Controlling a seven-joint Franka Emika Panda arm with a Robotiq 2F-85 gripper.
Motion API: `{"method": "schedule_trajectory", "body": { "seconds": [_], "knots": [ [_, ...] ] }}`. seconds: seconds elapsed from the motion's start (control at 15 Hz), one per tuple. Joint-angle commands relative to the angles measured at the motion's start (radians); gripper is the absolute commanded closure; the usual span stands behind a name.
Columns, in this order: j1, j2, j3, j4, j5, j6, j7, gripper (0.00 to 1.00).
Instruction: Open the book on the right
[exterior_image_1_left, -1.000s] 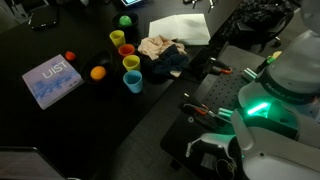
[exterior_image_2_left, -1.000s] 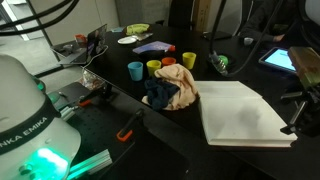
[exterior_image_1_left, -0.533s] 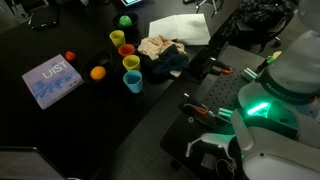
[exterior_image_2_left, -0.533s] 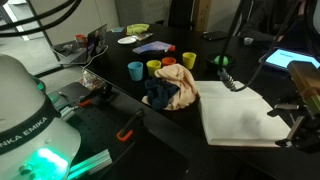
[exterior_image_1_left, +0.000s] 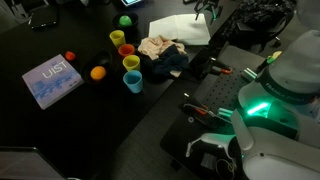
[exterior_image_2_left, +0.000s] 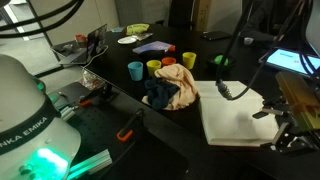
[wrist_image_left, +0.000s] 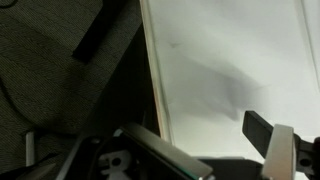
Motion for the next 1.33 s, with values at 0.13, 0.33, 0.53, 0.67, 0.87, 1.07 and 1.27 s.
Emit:
{"method": "schedule_trajectory", "body": {
  "seconds": [0.13,0.33,0.53,0.67,0.87,1.07,1.27],
  "knots": [
    [0.002,0.000,0.004,0.001,0.006,0.004,-0.004,0.00],
    [-0.001,-0.003,0.012,0.000,0.025,0.013,0.003,0.00],
    [-0.007,0.000,0.019,0.010,0.042,0.006,0.012,0.00],
    [-0.012,0.008,0.022,0.018,0.057,-0.008,0.019,0.00],
    [-0.013,0.016,0.021,0.017,0.066,-0.006,0.009,0.00],
    [-0.015,0.023,0.022,0.020,0.067,-0.016,0.009,0.00],
    [-0.017,0.022,0.024,0.025,0.069,-0.044,0.020,0.00]
  ]
}}
